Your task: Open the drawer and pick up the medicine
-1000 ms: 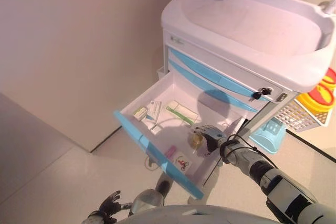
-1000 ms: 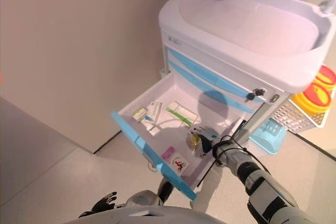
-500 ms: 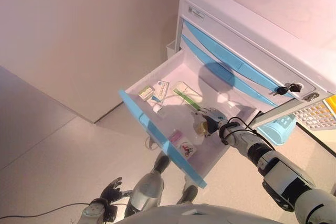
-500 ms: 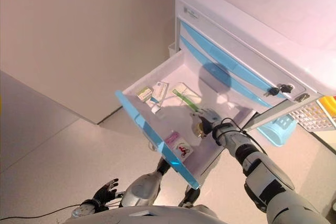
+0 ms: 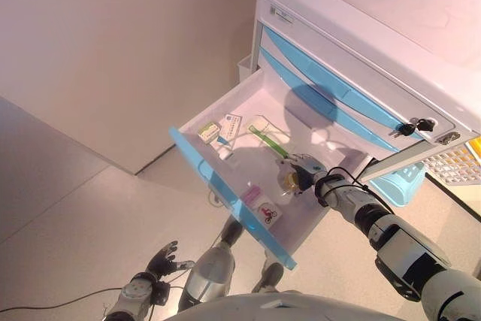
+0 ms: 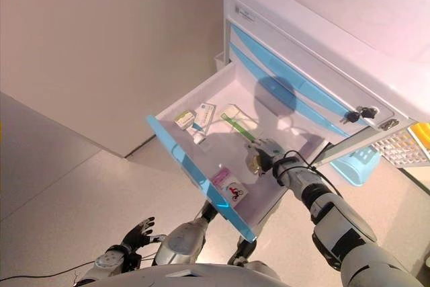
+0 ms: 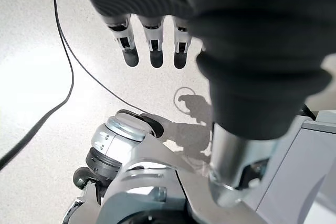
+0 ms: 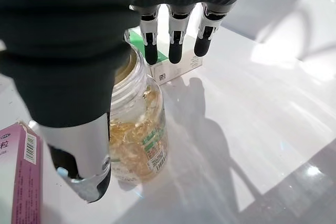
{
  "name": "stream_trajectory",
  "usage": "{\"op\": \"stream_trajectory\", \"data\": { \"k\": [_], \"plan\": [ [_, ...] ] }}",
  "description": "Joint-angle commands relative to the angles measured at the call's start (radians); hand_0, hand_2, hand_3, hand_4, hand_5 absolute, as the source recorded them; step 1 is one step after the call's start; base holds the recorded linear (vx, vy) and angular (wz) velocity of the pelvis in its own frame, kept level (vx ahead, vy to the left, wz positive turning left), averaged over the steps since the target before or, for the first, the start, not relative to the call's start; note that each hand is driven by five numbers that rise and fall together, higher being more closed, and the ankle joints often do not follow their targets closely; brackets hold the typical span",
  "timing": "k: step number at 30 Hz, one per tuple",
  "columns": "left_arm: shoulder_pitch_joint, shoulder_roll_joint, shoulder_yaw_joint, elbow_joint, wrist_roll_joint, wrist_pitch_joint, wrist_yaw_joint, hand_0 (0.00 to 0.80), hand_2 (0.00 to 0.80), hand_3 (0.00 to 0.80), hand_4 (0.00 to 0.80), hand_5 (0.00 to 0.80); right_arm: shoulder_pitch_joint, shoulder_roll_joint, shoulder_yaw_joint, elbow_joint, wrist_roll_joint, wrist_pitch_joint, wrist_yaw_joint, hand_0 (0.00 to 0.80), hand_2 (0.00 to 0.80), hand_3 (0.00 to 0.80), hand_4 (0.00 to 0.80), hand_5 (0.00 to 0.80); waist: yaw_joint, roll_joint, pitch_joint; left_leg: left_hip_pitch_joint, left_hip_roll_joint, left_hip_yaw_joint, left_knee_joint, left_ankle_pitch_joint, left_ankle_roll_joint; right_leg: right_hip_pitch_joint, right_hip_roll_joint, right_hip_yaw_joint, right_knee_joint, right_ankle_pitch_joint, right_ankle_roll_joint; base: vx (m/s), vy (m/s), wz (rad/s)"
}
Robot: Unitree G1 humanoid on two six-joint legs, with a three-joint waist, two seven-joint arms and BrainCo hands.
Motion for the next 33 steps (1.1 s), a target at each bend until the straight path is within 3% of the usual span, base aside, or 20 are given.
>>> {"op": "stream_trajectory", "data": {
  "k": [1,13,14,15,16,17,33],
  "plan": [
    [-0.004,0.028,-0.032,-0.014,-0.008,-0.005,-0.004,0.000,0.000,0.000,0.000,0.000,-0.073,-0.023,0.017,-0.016,0.021,-0.019,0.009,0.000,0.000,0.000,0.000,0.000,0.014,-0.018,0.010,0.006,-0.053,0.049,0.060,-0.152,0.048,-0.049,-0.079,0.060,0.092,-0.017,0.043,0.000,0.000,0.00],
    [-0.005,0.038,-0.021,-0.024,0.010,-0.004,-0.010,0.000,0.000,0.000,0.000,0.000,-0.069,-0.013,0.018,-0.016,0.026,-0.023,0.012,0.000,0.000,0.000,0.000,0.000,0.018,-0.029,0.006,0.007,-0.051,0.049,0.058,-0.151,0.046,-0.046,-0.077,0.060,0.088,-0.015,0.045,0.000,0.000,0.00],
    [-0.004,0.037,-0.020,-0.025,0.011,-0.003,-0.009,0.000,0.000,0.000,0.000,0.000,-0.067,-0.012,0.018,-0.018,0.023,-0.024,0.013,0.179,0.179,0.179,0.179,0.179,0.018,-0.030,0.005,0.007,-0.052,0.049,0.058,-0.151,0.046,-0.046,-0.077,0.060,0.088,-0.014,0.045,0.000,0.000,0.00],
    [-0.003,0.037,-0.020,-0.027,0.012,-0.001,-0.008,0.000,0.000,0.000,0.000,0.000,-0.064,-0.010,0.019,-0.021,0.022,-0.022,0.013,0.480,0.480,0.480,0.480,0.480,0.018,-0.031,0.004,0.007,-0.052,0.048,0.058,-0.151,0.046,-0.045,-0.076,0.060,0.087,-0.015,0.045,0.000,0.000,0.00],
    [-0.003,0.038,-0.020,-0.028,0.012,0.000,-0.008,0.000,0.000,0.000,0.000,0.000,-0.063,-0.009,0.020,-0.023,0.021,-0.023,0.013,0.696,0.696,0.696,0.696,0.696,0.018,-0.031,0.004,0.008,-0.052,0.048,0.058,-0.152,0.047,-0.044,-0.076,0.061,0.087,-0.015,0.044,0.000,0.000,0.00],
    [-0.005,0.039,-0.019,-0.029,0.011,0.001,-0.009,0.000,0.000,0.000,0.000,0.000,-0.063,-0.009,0.019,-0.022,0.020,-0.026,0.014,0.800,0.800,0.800,0.800,0.800,0.018,-0.031,0.004,0.008,-0.052,0.047,0.058,-0.151,0.047,-0.045,-0.076,0.060,0.088,-0.015,0.044,0.000,0.000,0.00],
    [-0.008,0.044,-0.006,-0.019,0.027,0.006,-0.013,0.000,0.000,0.000,0.000,0.000,-0.050,-0.008,0.022,-0.039,0.021,-0.021,0.028,0.800,0.800,0.800,0.800,0.800,0.018,-0.042,-0.005,0.015,-0.052,0.045,0.056,-0.152,0.048,-0.037,-0.075,0.060,0.089,-0.015,0.047,0.000,0.000,0.00]
  ]
}}
